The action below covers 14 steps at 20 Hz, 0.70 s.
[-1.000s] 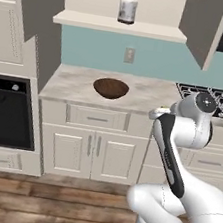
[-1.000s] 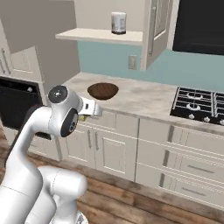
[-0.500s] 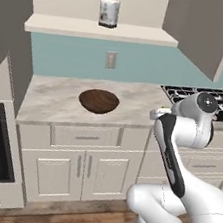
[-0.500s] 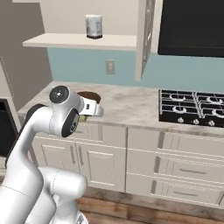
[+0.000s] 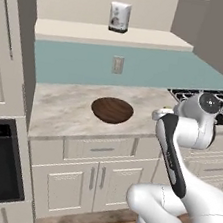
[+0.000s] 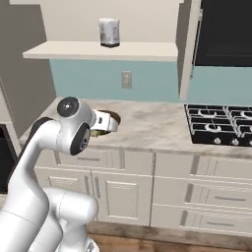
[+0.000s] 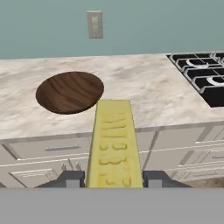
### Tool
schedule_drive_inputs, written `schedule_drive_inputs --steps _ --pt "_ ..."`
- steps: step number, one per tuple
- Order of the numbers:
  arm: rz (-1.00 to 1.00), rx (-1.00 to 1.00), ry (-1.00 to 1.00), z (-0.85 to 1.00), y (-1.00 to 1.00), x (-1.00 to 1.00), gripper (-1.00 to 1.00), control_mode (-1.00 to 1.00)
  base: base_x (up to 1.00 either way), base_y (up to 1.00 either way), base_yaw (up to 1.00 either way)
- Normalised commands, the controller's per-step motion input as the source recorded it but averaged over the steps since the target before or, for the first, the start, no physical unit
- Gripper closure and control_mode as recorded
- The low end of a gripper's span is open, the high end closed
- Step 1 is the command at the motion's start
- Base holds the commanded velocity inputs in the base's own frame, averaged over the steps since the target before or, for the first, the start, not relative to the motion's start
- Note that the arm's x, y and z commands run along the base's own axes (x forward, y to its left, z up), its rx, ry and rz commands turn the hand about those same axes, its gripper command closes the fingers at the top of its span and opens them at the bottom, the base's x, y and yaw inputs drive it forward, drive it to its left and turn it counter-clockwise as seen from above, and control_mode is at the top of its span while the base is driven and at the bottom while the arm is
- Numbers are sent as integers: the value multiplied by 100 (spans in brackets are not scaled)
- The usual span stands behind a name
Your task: Pick the egg and butter from the fridge and place them by the bowl for mixing.
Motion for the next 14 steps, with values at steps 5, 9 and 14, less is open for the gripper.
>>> schedule_drive_inputs --steps 5,9,14 --pt "0 0 0 0 0 0 100 100 63 11 -1" --pt "0 0 0 0 0 0 100 100 60 0 2" --pt "0 0 0 0 0 0 100 100 54 0 5"
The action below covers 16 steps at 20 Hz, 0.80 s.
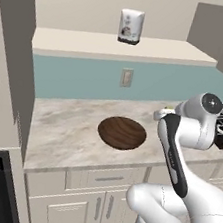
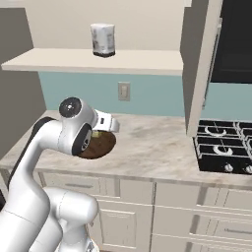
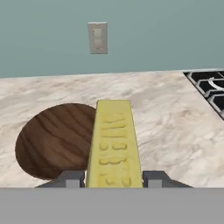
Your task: Pick the egg and butter from the fridge and place them by the bowl for mixing.
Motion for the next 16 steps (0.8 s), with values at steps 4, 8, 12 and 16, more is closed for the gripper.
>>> schedule_drive_inputs --steps 4,8,12,16 --pt "0 0 0 0 0 0 100 100 50 -1 5" --pt "0 0 0 0 0 0 100 100 33 -1 0" --pt "0 0 0 0 0 0 100 100 12 0 2" --pt "0 0 0 0 0 0 100 100 10 0 0"
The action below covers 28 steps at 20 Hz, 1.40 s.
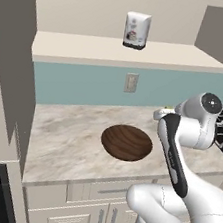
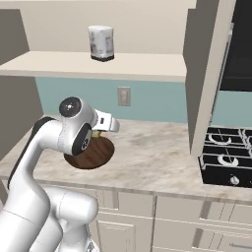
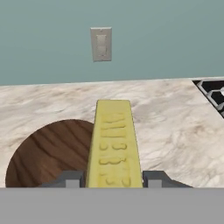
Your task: Pick the egg and butter from the fridge and place them by the bowl for mixing.
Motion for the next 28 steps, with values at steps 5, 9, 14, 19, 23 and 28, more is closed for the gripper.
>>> schedule_drive_inputs --steps 5,9,14,19,23,28 --pt "0 0 0 0 0 0 100 100 0 0 0" --pt "0 0 0 0 0 0 100 100 0 0 0" --pt "-1 0 2 -2 -5 0 100 -100 0 0 0" --pt "-5 0 5 0 -24 0 100 -100 0 0 0" --pt "0 0 2 -2 -36 0 100 -100 0 0 0" --pt "0 0 5 -16 -32 11 100 -100 0 0 0"
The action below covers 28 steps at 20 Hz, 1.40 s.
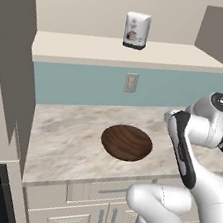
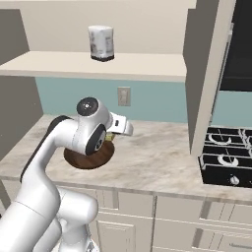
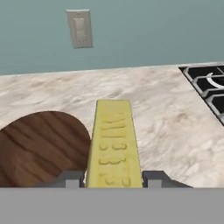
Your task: Pick the egg and butter from the fridge and place them by the bowl for mixing.
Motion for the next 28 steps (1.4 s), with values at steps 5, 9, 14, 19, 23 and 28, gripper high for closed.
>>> schedule_drive_inputs --steps 5,9,14,19,23,28 --pt "0 0 2 -43 -8 0 100 -100 0 0 0" --pt "0 0 5 -54 0 0 100 -100 0 0 0" --pt "0 -2 6 -55 0 6 100 -100 0 0 0" --pt "0 -8 0 -54 0 27 100 -100 0 0 0" --pt "0 -1 2 -41 -4 38 100 -100 0 0 0" --pt "3 3 5 -24 -11 34 100 -100 0 0 0"
